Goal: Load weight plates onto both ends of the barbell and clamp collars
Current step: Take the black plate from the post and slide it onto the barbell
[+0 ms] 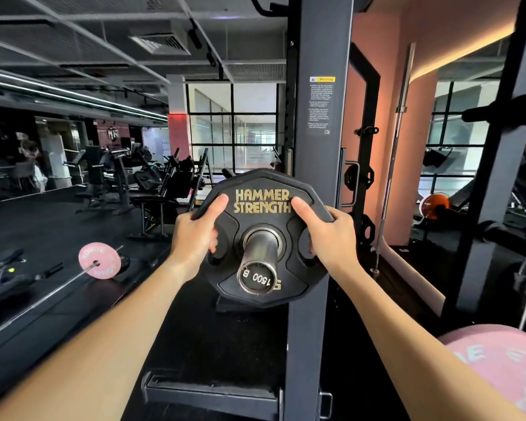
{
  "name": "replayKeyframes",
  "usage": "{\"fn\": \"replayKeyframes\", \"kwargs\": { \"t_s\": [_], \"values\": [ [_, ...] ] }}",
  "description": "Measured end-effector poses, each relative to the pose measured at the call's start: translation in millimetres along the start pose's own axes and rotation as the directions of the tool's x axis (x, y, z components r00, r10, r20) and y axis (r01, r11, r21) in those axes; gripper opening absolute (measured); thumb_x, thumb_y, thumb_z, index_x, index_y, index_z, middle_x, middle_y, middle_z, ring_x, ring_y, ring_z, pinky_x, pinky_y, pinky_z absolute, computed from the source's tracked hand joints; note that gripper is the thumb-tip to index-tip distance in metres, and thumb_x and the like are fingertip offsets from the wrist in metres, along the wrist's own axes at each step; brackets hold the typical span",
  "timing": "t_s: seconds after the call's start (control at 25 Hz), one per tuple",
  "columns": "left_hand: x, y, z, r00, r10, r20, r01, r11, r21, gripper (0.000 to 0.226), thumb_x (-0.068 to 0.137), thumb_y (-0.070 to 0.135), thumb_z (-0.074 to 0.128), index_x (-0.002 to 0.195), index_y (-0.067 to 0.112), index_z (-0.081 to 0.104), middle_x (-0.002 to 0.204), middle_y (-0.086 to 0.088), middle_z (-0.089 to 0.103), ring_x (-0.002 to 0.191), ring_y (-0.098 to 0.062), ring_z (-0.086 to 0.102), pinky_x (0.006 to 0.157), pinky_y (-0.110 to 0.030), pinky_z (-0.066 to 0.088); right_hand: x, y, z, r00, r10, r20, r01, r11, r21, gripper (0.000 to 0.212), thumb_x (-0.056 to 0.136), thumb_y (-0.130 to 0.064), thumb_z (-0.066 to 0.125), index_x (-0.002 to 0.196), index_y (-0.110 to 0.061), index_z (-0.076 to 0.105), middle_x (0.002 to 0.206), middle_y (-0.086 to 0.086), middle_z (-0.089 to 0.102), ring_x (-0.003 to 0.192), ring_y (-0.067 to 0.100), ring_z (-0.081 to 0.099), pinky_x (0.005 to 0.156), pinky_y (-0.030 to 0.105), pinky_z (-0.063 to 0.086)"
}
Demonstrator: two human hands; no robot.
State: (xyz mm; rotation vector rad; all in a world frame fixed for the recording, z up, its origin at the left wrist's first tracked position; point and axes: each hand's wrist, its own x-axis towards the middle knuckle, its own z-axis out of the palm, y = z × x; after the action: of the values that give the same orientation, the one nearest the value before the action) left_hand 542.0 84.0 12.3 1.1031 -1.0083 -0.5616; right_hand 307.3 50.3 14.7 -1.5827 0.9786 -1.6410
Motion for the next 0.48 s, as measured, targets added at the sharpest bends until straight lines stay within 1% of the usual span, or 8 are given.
{"fn": "replayKeyframes", "kwargs": {
  "t_s": [0.08,0.16,0.28,0.36,0.44,0.48],
  "values": [
    [19.6,-7.5,7.3,1.0,-0.006,-0.001,0.006,1.0,-0.006,0.069,0.044,0.083,0.078,0.066,0.02,0.062,0.048,0.001,0.032,0.04,-0.016,0.03,0.043,-0.03,0.027,18.4,12.9,5.2,1.0,0.005,-0.004,-0.005,1.0,0.02,0.063,0.059,-0.081,0.076,0.046,-0.027,0.048,0.046,-0.008,0.047,0.042,0.012,0.043,0.042,0.022,0.036],
    [38.2,-15.2,15.3,1.0,-0.005,0.005,0.005,1.0,-0.008,0.068,0.043,0.083,0.078,0.066,0.021,0.062,0.048,0.001,0.031,0.04,-0.016,0.029,0.044,-0.029,0.027,38.2,25.3,10.7,1.0,0.017,-0.002,-0.017,0.999,0.034,0.063,0.059,-0.081,0.077,0.045,-0.027,0.047,0.046,-0.009,0.047,0.041,0.011,0.042,0.042,0.021,0.036],
    [75.3,-29.6,30.9,1.0,-0.009,0.009,0.009,1.0,-0.021,0.077,0.041,0.083,0.079,0.074,0.016,0.06,0.047,0.003,0.03,0.04,-0.016,0.028,0.046,-0.03,0.026,75.8,47.4,21.3,0.999,0.033,-0.019,-0.032,0.999,0.035,0.064,0.058,-0.081,0.077,0.044,-0.027,0.045,0.046,-0.009,0.045,0.042,0.013,0.04,0.047,0.028,0.036],
    [101.0,-40.9,41.4,1.0,-0.01,0.023,0.011,1.0,-0.027,0.079,0.04,0.081,0.08,0.077,0.015,0.059,0.047,0.004,0.028,0.04,-0.015,0.027,0.044,-0.029,0.026,101.5,62.9,28.4,0.999,0.044,-0.02,-0.043,0.998,0.036,0.063,0.058,-0.08,0.078,0.044,-0.028,0.046,0.046,-0.009,0.045,0.044,0.015,0.04,0.051,0.031,0.038],
    [124.1,-50.6,49.8,1.0,0.0,0.027,0.0,1.0,-0.005,0.078,0.041,0.081,0.079,0.075,0.014,0.059,0.047,0.002,0.033,0.04,-0.015,0.031,0.042,-0.027,0.03,124.9,77.0,34.2,0.999,0.041,-0.021,-0.041,0.999,0.029,0.06,0.061,-0.078,0.078,0.046,-0.027,0.05,0.046,-0.01,0.049,0.046,0.015,0.043,0.054,0.032,0.04],
    [133.2,-53.5,53.2,1.0,0.006,0.02,-0.007,1.0,0.021,0.078,0.042,0.082,0.077,0.074,0.013,0.062,0.047,0.0,0.04,0.04,-0.015,0.037,0.043,-0.026,0.035,134.8,82.9,36.5,0.999,0.028,-0.024,-0.028,0.999,0.021,0.055,0.063,-0.075,0.078,0.048,-0.028,0.054,0.047,-0.012,0.052,0.047,0.013,0.046,0.056,0.03,0.041]
  ]
}}
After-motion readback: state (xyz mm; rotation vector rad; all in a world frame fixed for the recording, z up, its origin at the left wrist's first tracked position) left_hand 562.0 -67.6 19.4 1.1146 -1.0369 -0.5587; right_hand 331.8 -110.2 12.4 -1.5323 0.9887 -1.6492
